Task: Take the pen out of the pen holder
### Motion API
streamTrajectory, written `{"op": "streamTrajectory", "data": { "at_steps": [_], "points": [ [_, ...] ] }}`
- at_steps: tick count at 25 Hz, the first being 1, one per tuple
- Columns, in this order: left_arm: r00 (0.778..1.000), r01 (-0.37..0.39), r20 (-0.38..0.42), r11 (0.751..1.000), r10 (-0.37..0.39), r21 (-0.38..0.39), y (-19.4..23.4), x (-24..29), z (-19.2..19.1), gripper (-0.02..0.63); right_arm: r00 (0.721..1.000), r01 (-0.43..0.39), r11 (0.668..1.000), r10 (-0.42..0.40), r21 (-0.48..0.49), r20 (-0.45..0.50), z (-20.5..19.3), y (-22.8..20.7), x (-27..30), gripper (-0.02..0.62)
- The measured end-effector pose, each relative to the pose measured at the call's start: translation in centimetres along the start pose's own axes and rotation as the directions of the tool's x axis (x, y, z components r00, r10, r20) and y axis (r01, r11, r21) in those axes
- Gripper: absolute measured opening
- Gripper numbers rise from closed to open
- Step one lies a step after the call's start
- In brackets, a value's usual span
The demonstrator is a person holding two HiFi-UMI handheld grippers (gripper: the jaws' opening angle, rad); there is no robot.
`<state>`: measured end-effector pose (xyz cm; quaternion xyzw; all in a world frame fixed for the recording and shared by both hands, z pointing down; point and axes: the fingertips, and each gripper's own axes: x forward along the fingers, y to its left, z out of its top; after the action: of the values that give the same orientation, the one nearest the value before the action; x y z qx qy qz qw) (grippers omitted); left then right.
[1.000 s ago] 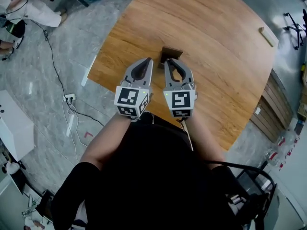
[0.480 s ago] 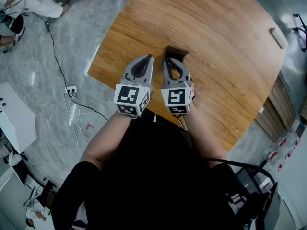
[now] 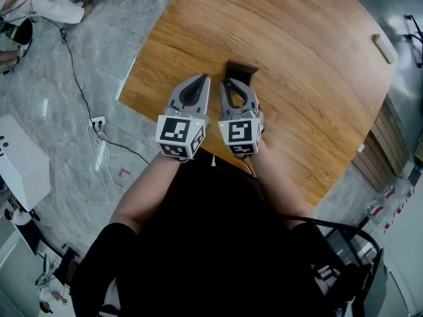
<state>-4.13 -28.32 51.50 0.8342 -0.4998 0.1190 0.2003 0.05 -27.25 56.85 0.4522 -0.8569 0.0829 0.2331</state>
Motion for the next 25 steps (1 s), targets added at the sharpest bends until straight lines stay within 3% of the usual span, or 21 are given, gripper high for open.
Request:
{"op": "streamTrajectory", "data": {
  "at_steps": [8, 13, 19, 25],
  "points": [
    [1.000, 0.011, 0.019, 1.000, -0.012, 0.014, -0.9, -0.7, 0.7, 0.000, 0.999, 0.021, 1.000, -0.021, 0.005, 0.024, 1.2, -0.4, -1.2, 0.043],
    [0.999, 0.020, 0.048, 0.999, -0.021, 0.030, -1.6, -1.8, 2.1, 0.001, 0.994, 0.057, 0.998, -0.057, 0.002, 0.094, 4.0, -1.0, -3.5, 0.043],
    [0.994, 0.052, 0.097, 0.997, -0.058, 0.062, -4.2, -4.0, 4.1, 0.000, 0.969, 0.102, 0.994, -0.105, 0.027, 0.222, 8.7, -1.6, -8.7, 0.034],
    [0.985, 0.087, 0.142, 0.992, -0.099, 0.095, -7.1, -6.7, 5.5, 0.001, 0.950, 0.140, 0.990, -0.143, 0.032, 0.279, 10.8, -1.7, -13.8, 0.015]
  ]
}}
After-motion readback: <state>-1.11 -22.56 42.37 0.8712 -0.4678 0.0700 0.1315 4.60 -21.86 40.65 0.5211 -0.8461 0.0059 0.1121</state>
